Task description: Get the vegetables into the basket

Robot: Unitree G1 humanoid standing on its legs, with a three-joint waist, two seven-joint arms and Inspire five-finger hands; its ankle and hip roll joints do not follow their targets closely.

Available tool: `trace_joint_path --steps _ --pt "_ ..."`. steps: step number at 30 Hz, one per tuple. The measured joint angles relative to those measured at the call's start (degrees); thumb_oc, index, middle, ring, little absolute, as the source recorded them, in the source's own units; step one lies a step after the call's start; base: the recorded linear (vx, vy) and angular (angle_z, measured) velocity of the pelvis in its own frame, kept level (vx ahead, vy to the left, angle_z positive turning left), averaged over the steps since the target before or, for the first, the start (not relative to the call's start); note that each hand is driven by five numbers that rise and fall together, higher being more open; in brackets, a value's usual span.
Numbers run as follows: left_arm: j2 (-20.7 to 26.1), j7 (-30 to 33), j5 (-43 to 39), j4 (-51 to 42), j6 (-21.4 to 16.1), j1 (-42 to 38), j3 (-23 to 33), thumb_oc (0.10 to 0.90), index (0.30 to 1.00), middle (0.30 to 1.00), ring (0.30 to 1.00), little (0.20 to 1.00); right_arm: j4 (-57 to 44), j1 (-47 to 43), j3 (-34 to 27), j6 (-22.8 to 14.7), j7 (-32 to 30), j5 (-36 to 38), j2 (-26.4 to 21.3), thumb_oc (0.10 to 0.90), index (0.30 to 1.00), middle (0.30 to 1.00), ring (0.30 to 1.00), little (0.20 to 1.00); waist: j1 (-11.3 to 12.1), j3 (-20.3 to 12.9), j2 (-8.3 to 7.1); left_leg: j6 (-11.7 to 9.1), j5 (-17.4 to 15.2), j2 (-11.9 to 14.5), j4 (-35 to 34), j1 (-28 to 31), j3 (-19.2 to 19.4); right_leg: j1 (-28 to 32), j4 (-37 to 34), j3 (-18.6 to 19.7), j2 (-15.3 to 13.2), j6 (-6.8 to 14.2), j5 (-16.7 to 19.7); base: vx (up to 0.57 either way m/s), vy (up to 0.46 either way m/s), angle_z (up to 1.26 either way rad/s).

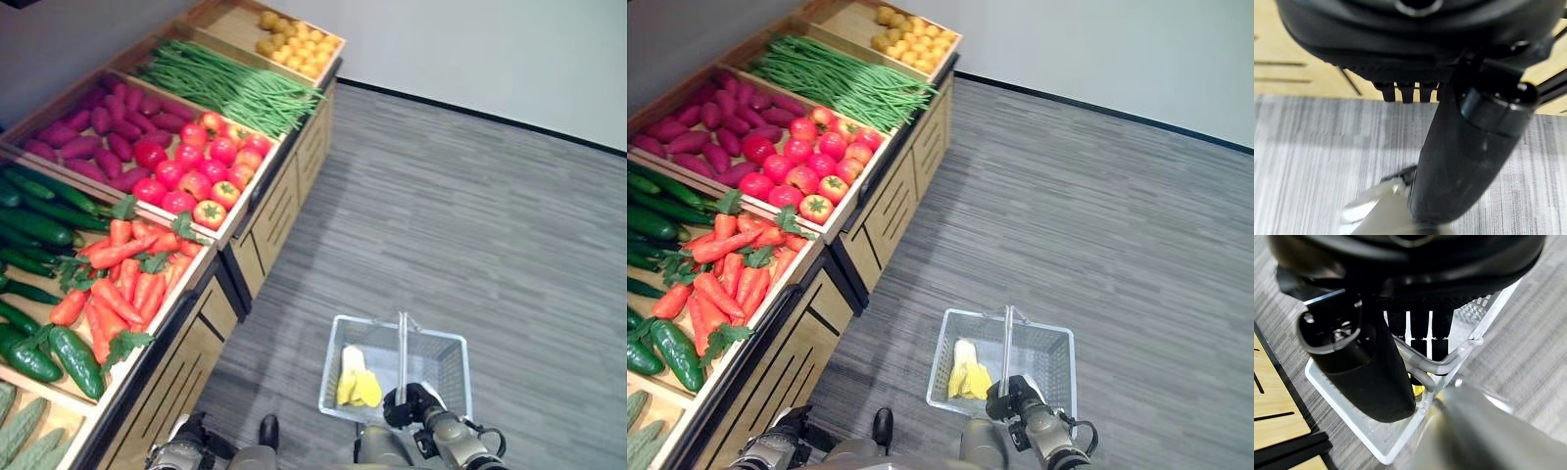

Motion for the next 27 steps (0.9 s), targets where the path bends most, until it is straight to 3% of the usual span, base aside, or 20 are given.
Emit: trace_joint_path --steps 3,6,10,11,13,14,15,16,17,18,19,20,22,24,25,26,27 --pt "-1.3 0.0 0.0 -0.4 0.0 1.8 1.0 0.9 1.0 1.0 1.0 1.0 0.0 0.6 0.1 0.2 0.3 0.0 -2.2 0.4 0.3 0.3 0.3 0.3 0.0 -0.3 2.63 -2.4 -0.5 3.6 0.3 1.6 -1.9 2.5 0.8 -1.0 3.6 -4.3 1.2 0.16 -0.19 0.39" --pt "-2.0 0.0 -0.2 -0.3 -0.1 1.0 0.9 0.9 1.0 1.0 1.0 1.0 0.0 0.9 0.2 0.3 0.5 -0.1 -4.6 0.4 0.3 0.3 0.3 0.3 -0.7 -0.2 4.16 -4.7 0.6 5.0 2.2 -0.2 -4.2 3.4 1.3 -4.6 5.0 -5.9 0.0 0.12 -0.235 0.53" --pt "-1.9 0.0 -1.2 0.0 -0.4 -1.5 0.8 0.9 1.0 1.0 1.0 1.0 0.5 1.6 -0.2 0.6 0.5 0.3 -5.6 0.4 0.3 0.3 0.3 0.3 -1.5 -0.1 5.01 -6.4 1.7 5.4 4.9 -3.3 -8.9 3.8 3.2 -9.7 5.5 -7.6 -2.4 0.08 -0.199 0.76" --pt "-2.2 -0.1 -1.7 -0.1 -0.8 -2.0 0.8 0.9 1.0 1.0 1.0 1.0 1.0 1.5 -0.2 0.6 0.6 1.2 -5.6 0.4 0.3 0.3 0.3 0.3 -1.4 0.1 5.76 -7.9 2.7 6.4 5.6 -4.5 -9.5 3.4 4.8 -11.4 6.6 -8.3 -4.2 0.04 -0.246 0.62" --pt "-2.1 0.0 -2.3 -0.5 -0.8 -2.1 0.9 0.9 1.0 1.0 1.0 1.0 1.0 1.5 0.2 0.6 0.7 1.5 -5.6 0.4 0.3 0.3 0.3 0.3 -1.5 0.1 5.79 -8.9 4.6 7.3 4.1 -4.3 -9.5 2.6 6.1 -12.2 6.7 -9.3 -4.9 0.03 -0.201 0.48" --pt "-2.5 0.0 -2.5 0.3 -0.7 -2.5 0.7 0.9 1.0 1.0 1.0 1.0 0.9 2.0 -0.2 0.4 0.6 1.8 -5.7 0.4 0.3 0.3 0.3 0.3 -1.9 0.0 6.16 -9.7 6.8 6.6 5.7 -6.9 -10.1 2.4 7.0 -13.1 7.4 -9.2 -6.1 0.03 -0.105 0.92" --pt "-2.7 0.0 -2.6 0.1 -0.7 -3.3 -0.1 0.9 1.0 1.0 1.0 1.0 1.3 3.0 -0.9 0.5 0.7 2.2 -6.0 0.4 0.3 0.3 0.3 0.3 -2.2 -0.3 5.98 -10.5 10.5 6.3 3.7 -7.3 -10.1 2.5 6.8 -14.9 6.6 -10.4 -6.7 0.02 -0.117 1.02" --pt "-2.7 -0.1 -2.7 -0.3 -1.0 -3.1 -0.4 0.9 1.0 1.0 1.0 1.0 2.2 2.6 -1.2 0.7 1.0 2.2 -6.0 0.4 0.3 0.3 0.3 0.3 -1.5 -0.3 5.93 -10.3 13.2 6.4 1.8 -7.1 -9.1 2.1 7.1 -15.2 6.7 -11.1 -7.2 -0.07 -0.085 1.0" --pt "-2.8 -0.3 -3.0 -0.4 -0.8 -4.1 -0.5 0.9 1.0 1.0 1.0 1.0 3.3 2.5 -1.1 0.8 1.1 2.2 -6.1 0.4 0.3 0.3 0.3 0.3 -1.5 -0.1 4.77 -9.3 15.7 5.9 2.1 -8.4 -3.8 2.4 5.9 -18.1 5.7 -12.7 -6.2 -0.07 -0.029 0.75" --pt "-2.8 -0.5 -2.9 -0.5 -0.5 -4.5 -0.6 0.9 1.0 1.0 1.0 1.0 3.4 2.5 -1.0 0.9 1.3 2.2 -6.4 0.4 0.3 0.3 0.3 0.3 -1.8 -0.1 4.58 -7.8 12.6 5.8 4.9 -9.1 4.8 3.4 4.6 -20.2 5.0 -13.4 -4.6 -0.06 0.009 1.19" --pt "-2.9 -0.9 -2.4 -0.8 0.3 -4.3 -0.7 0.9 1.0 1.0 1.0 1.0 3.3 3.0 -1.3 1.1 1.3 2.2 -6.7 0.4 0.3 0.3 0.3 0.3 -4.3 -0.4 4.42 -7.3 9.0 7.6 7.7 -9.6 18.6 4.8 3.1 -23.2 4.4 -13.2 -4.3 0.03 0.041 1.22" --pt "-2.8 -1.1 -2.0 -0.8 0.5 -4.2 -1.1 0.9 1.0 1.0 1.0 1.0 2.9 3.5 -1.5 1.1 1.3 2.2 -6.7 0.4 0.3 0.3 0.3 0.3 -5.7 -0.6 4.7 -7.4 7.6 9.0 9.0 -9.4 24.0 5.0 2.7 -25.0 4.4 -12.7 -4.8 0.07 0.064 1.09" --pt "-3.0 -1.4 -1.9 -1.2 0.5 -3.9 -1.4 0.9 1.0 1.0 1.0 1.0 3.3 3.4 -1.8 1.1 1.3 2.3 -6.5 0.4 0.3 0.3 0.3 0.3 -5.7 -0.7 4.84 -7.4 6.3 9.6 8.2 -7.3 23.5 4.0 3.8 -25.0 4.7 -11.7 -5.0 0.08 0.07 0.28" --pt "-4.0 -1.8 -1.9 -0.7 0.5 -1.7 -1.3 0.9 1.0 1.0 1.0 1.0 3.4 3.7 -1.8 1.0 1.2 2.2 -6.5 0.4 0.3 0.3 0.3 0.3 -5.0 -1.2 5.47 -7.9 5.4 8.9 3.7 -0.9 19.2 3.8 4.7 -22.8 5.7 -11.3 -5.0 0.06 0.147 -0.43" --pt "-4.5 -1.9 -1.9 -0.7 0.4 -2.2 -1.3 0.9 1.0 1.0 1.0 1.0 3.4 4.2 -2.8 1.0 0.8 2.4 -6.4 0.4 0.3 0.3 0.3 0.3 -4.7 -1.5 5.75 -6.2 1.9 8.4 3.6 -1.2 19.9 1.1 8.6 -22.5 4.7 -9.8 -5.8 0.06 0.191 -0.37" --pt "-4.4 -2.0 -1.9 -0.6 0.4 -2.5 -1.3 0.9 1.0 1.0 1.0 1.0 3.4 3.9 -3.0 1.0 0.7 2.4 -6.0 0.4 0.3 0.3 0.3 0.3 -4.4 -1.6 5.28 -5.9 1.1 7.7 3.6 -1.5 19.9 0.1 9.8 -22.2 3.8 -9.4 -6.0 0.05 0.273 -0.24" --pt "-4.4 -2.2 -1.9 -0.6 0.3 -2.5 -1.2 0.9 1.0 1.0 1.0 1.0 3.5 3.8 -2.9 1.2 0.7 2.3 -5.7 0.4 0.3 0.3 0.3 0.3 -3.1 -2.2 4.3 -4.3 0.1 5.8 4.1 -1.6 20.6 -2.2 13.1 -20.0 1.9 -8.6 -6.3 0.0 0.107 -0.22"
